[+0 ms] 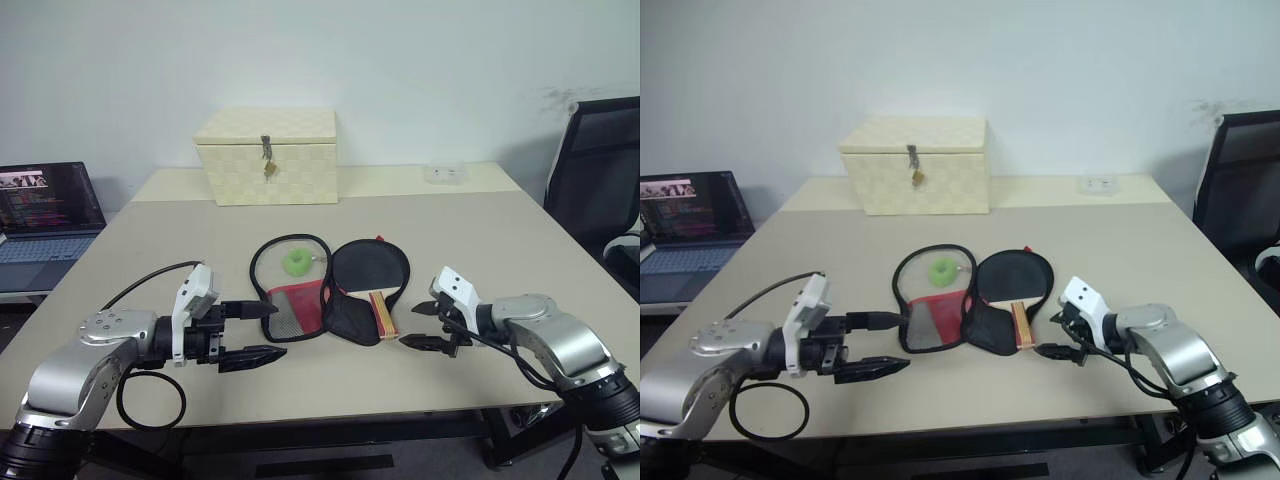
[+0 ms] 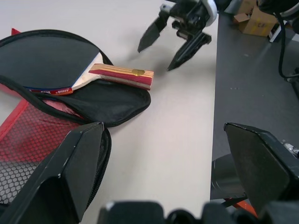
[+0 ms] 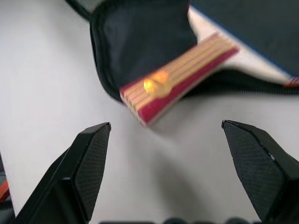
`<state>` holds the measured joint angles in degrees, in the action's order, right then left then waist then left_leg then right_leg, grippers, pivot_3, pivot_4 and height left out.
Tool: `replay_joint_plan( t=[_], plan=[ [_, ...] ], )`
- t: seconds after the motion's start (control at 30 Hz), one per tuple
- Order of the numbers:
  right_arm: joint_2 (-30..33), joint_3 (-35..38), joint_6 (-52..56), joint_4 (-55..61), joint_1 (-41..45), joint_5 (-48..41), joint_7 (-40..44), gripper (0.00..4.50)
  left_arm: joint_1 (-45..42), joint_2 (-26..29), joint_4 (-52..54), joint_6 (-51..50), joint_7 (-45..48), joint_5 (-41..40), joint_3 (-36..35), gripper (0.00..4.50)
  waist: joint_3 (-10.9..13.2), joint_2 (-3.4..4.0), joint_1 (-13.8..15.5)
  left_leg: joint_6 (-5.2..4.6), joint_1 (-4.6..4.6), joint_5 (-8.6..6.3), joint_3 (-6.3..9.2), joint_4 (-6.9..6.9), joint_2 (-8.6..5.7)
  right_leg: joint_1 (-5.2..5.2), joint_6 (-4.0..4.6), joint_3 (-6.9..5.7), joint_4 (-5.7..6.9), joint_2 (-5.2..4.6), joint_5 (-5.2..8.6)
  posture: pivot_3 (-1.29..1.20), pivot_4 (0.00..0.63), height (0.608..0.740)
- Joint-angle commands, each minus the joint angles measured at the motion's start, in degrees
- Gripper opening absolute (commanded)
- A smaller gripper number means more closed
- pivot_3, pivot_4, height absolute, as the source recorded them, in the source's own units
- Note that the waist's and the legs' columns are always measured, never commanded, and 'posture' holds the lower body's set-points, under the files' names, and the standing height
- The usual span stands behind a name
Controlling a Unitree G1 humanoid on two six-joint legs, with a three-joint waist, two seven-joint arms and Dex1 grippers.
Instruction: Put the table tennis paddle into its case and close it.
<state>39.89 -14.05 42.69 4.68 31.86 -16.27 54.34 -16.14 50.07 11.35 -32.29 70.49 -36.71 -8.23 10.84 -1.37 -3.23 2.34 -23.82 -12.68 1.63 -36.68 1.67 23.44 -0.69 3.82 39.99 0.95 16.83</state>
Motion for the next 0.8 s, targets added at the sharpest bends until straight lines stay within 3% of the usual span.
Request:
replay_joint_plan(
  t=[0.03, 0.47, 0.8],
  plan=[
    [-1.22, -1.40, -1.34, 2.08, -0.32, 0.52, 0.64, 4.17, -0.98, 0.60, 0.98, 0.43, 0.13, -0.20, -0.53, 4.50, 0.00, 0.00, -0.01, 0.00, 0.00, 0.00, 0.00, 0.00, 0.00, 0.00, 0.00, 0.00, 0.00, 0.00, 0.00, 0.00, 0.150, 0.740],
    [-6.55, -3.95, 1.30, 6.47, 0.20, -0.06, 0.28, 4.17, -0.69, 0.87, 1.49, 0.02, -0.13, -0.38, -0.98, 4.50, 0.00, 0.00, -0.01, 0.00, 0.00, 0.00, 0.04, -0.04, 0.00, -0.02, -0.01, -0.02, 0.02, 0.00, 0.00, 0.00, 0.150, 0.740],
    [-12.54, -6.17, 0.21, 2.24, 2.25, 3.23, -3.76, 4.17, -0.50, 0.53, 1.64, 0.18, -0.48, -0.39, -0.92, 4.50, 0.00, 0.00, -0.14, 0.00, 0.02, 0.00, 0.03, -0.09, 0.01, -0.02, 0.00, -0.03, 0.04, 0.00, -0.01, 0.00, 0.150, 0.740]
  ],
)
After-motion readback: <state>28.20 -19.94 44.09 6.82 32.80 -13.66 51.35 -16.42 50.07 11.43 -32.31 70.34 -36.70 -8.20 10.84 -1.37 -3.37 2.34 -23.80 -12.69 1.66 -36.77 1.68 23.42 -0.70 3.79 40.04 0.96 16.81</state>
